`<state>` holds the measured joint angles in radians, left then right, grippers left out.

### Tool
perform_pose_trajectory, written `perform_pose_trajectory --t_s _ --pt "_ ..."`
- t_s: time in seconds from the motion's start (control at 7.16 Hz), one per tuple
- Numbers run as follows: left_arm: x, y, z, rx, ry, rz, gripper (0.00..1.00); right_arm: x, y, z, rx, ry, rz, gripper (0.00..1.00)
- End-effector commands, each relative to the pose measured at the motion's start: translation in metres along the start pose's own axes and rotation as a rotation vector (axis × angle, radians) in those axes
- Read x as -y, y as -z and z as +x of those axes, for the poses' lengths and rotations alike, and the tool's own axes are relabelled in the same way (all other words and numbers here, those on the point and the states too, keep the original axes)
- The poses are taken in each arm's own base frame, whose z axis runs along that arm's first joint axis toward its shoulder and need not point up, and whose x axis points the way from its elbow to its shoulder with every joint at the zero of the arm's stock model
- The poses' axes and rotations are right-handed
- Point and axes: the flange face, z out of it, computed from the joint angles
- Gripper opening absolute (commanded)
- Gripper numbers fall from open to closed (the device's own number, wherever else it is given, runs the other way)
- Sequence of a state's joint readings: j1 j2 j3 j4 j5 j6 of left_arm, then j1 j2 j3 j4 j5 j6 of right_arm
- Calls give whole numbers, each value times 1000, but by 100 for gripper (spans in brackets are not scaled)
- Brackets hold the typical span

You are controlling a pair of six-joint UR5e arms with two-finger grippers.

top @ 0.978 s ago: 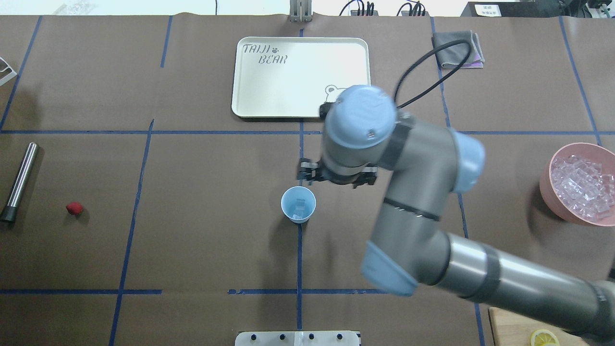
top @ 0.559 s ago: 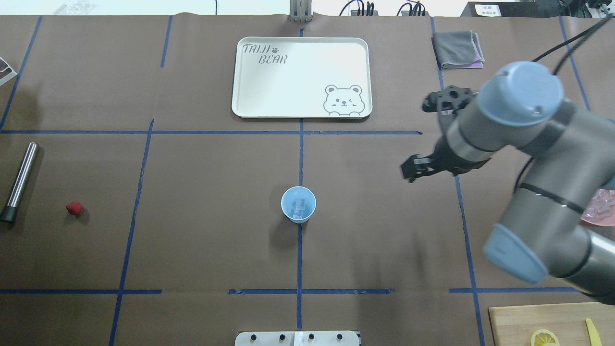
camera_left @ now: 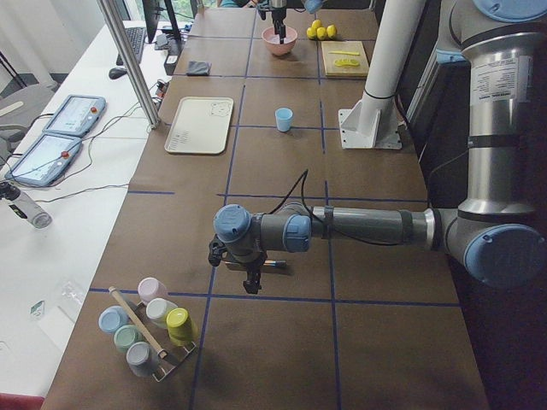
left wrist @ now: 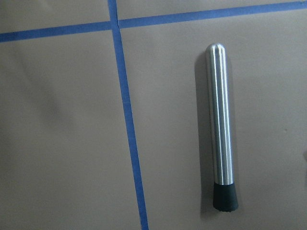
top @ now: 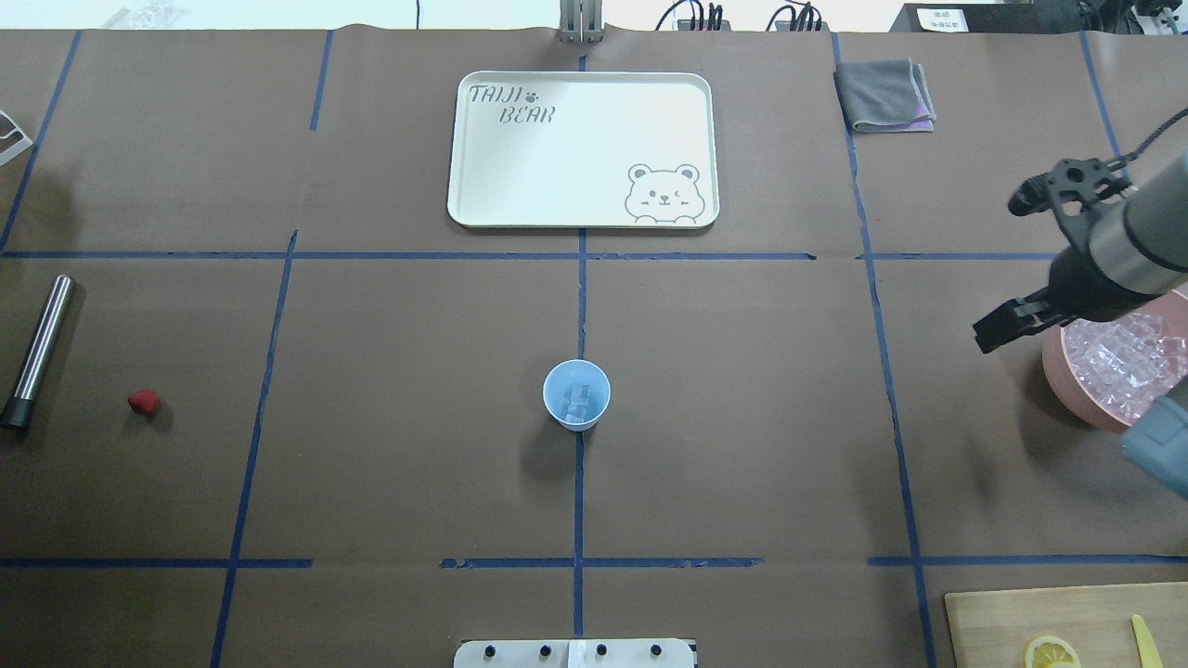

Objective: Mash ice and strawberries in cup
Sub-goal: 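Move the right gripper back over the pink bowl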

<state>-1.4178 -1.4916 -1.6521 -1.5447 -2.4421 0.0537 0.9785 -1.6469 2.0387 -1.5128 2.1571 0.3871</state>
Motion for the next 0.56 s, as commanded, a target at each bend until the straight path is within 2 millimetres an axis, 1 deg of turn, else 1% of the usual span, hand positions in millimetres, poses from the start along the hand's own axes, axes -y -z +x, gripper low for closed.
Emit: perform_pose_trajectory --t_s 0.0,0.14,0.42 --pt "0 0 0 0 1 -2 100 -34 -30 61 39 37 34 99" --pt "0 0 0 0 0 -1 100 -37 -35 75 43 40 34 99" --pt "0 0 0 0 -1 0 100 -55 -41 100 19 44 13 99"
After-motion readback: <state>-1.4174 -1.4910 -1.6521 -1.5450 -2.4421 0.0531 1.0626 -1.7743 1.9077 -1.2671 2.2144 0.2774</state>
